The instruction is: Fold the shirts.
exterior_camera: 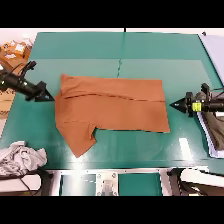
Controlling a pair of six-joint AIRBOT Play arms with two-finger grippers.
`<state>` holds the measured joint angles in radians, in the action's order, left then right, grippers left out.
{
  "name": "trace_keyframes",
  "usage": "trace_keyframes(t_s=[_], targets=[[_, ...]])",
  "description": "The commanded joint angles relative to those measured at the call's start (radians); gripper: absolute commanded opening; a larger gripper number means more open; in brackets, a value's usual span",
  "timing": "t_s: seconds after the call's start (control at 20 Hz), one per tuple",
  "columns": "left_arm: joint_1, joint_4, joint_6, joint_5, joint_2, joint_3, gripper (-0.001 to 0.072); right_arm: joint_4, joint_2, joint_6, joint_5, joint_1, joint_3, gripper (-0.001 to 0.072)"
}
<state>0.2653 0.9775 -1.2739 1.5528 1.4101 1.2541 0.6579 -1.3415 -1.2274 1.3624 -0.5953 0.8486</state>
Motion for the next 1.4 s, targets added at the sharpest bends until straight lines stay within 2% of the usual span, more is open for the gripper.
trace_keyframes(t_s=[0.0,0.15,0.2,0.25,0.3,0.35,0.5,0.6,0.8,0.9,0.95,1.0,1.05,1.15,1.25,1.3,1.35], targets=[[0.003,0.051,-0.047,-0.132,-0.291,-0.289,0.0027,-0.010,0.299,-0.002,-0.032,0.003,-0.263,0.0054],[0.003,0.051,-0.103,-0.278,-0.540,-0.523,0.0028,-0.212,0.604,0.024,-0.074,0.046,-0.517,0.0085],[0.003,0.051,-0.118,-0.304,-0.584,-0.570,0.0030,-0.290,0.670,0.026,-0.076,0.054,-0.583,0.0174],[0.003,0.050,-0.138,-0.315,-0.608,-0.610,0.0064,-0.341,0.719,0.028,-0.104,0.053,-0.636,0.0259],[0.003,0.037,-0.151,-0.316,-0.614,-0.645,0.0294,-0.329,0.752,0.028,-0.128,0.053,-0.668,0.0059],[0.003,0.015,-0.169,-0.319,-0.613,-0.686,0.0382,-0.249,0.767,-0.028,-0.152,0.054,-0.680,0.0012],[0.003,-0.046,-0.166,-0.353,-0.613,-0.814,0.0382,0.039,0.780,-0.246,-0.227,0.054,-0.681,0.0012],[0.003,-0.046,-0.185,-0.379,-0.613,-0.895,0.0382,0.156,0.779,-0.344,-0.261,0.054,-0.682,0.0012],[0.003,-0.089,-0.183,-0.511,-0.613,-1.006,0.0382,0.185,0.777,-0.414,-0.358,0.086,-0.682,0.0013],[0.002,-0.171,-0.133,-0.569,-0.610,-1.030,0.0382,0.185,0.761,-0.455,-0.409,0.162,-0.683,0.0016],[0.003,-0.205,-0.108,-0.592,-0.598,-1.040,0.0383,0.185,0.737,-0.477,-0.436,0.211,-0.683,0.0101],[0.002,-0.226,-0.097,-0.622,-0.583,-1.050,0.0382,0.184,0.706,-0.483,-0.465,0.254,-0.683,0.0274],[0.002,-0.254,-0.077,-0.647,-0.566,-1.056,0.0382,0.185,0.672,-0.483,-0.487,0.294,-0.682,0.0387],[0.002,-0.347,-0.004,-0.672,-0.538,-1.057,0.0381,0.182,0.609,-0.483,-0.502,0.331,-0.682,0.0405],[0.003,-0.444,0.081,-0.681,-0.521,-1.057,0.0307,0.169,0.562,-0.500,-0.558,0.332,-0.682,0.0407],[0.003,-0.473,0.112,-0.677,-0.513,-1.057,0.0161,0.150,0.548,-0.501,-0.602,0.332,-0.682,0.0407],[0.003,-0.496,0.131,-0.668,-0.504,-1.057,0.0067,0.124,0.536,-0.500,-0.652,0.332,-0.682,0.0408]])
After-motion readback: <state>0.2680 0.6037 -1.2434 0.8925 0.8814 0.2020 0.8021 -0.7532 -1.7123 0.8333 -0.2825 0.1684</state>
